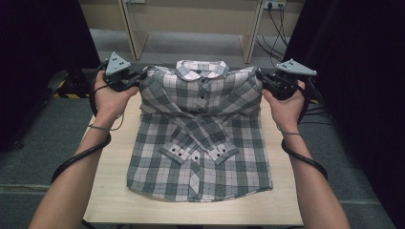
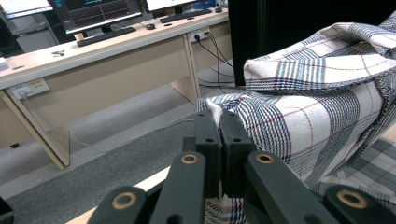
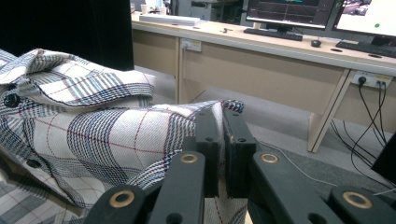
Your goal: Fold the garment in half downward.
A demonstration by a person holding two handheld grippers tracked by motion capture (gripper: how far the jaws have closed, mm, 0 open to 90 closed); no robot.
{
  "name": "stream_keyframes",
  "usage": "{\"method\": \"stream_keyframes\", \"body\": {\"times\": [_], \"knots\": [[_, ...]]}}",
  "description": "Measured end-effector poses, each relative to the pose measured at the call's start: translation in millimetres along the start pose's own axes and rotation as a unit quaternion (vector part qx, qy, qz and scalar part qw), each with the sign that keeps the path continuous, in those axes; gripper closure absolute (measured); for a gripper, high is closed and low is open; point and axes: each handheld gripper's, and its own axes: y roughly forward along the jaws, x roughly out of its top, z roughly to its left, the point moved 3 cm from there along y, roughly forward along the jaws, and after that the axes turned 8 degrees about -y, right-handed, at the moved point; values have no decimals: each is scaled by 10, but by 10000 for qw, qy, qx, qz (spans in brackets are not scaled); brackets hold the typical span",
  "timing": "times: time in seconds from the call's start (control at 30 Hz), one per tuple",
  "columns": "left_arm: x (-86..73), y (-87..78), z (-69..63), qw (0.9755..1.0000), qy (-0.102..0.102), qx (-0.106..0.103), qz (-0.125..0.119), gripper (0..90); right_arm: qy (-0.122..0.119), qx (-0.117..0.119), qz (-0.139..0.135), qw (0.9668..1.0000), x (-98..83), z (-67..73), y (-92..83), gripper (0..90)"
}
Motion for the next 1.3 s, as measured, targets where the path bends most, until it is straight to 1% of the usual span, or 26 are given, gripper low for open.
{"method": "stream_keyframes", "body": {"times": [0.27, 0.43, 0.53, 0.67, 0.8, 0.87, 0.93, 1.3], "knots": [[-117, -53, -44, 9999, 44, -110, 30, 870, -15, 54, 18, 10000, -142, 50, -78, 871], [-198, -104, -84, 9998, 149, -153, 41, 869, -48, 99, 16, 9999, -238, 95, -140, 870], [-245, -123, -110, 9996, 185, -191, 65, 869, -8, 137, 27, 9999, -295, 117, -167, 870], [-324, -150, -133, 9993, 240, -235, 135, 869, -37, 160, 66, 9998, -365, 149, -200, 870], [-424, -195, -155, 9988, 326, -289, 212, 869, -28, 249, 116, 9996, -466, 200, -245, 870], [-471, -217, -166, 9986, 373, -279, 244, 869, -65, 271, 155, 9995, -523, 227, -265, 870], [-514, -225, -182, 9984, 388, -327, 268, 869, -80, 297, 196, 9993, -577, 258, -280, 870], [-759, -270, -241, 9968, 461, -418, 501, 869, -130, 411, 399, 9983, -822, 371, -305, 870]]}}
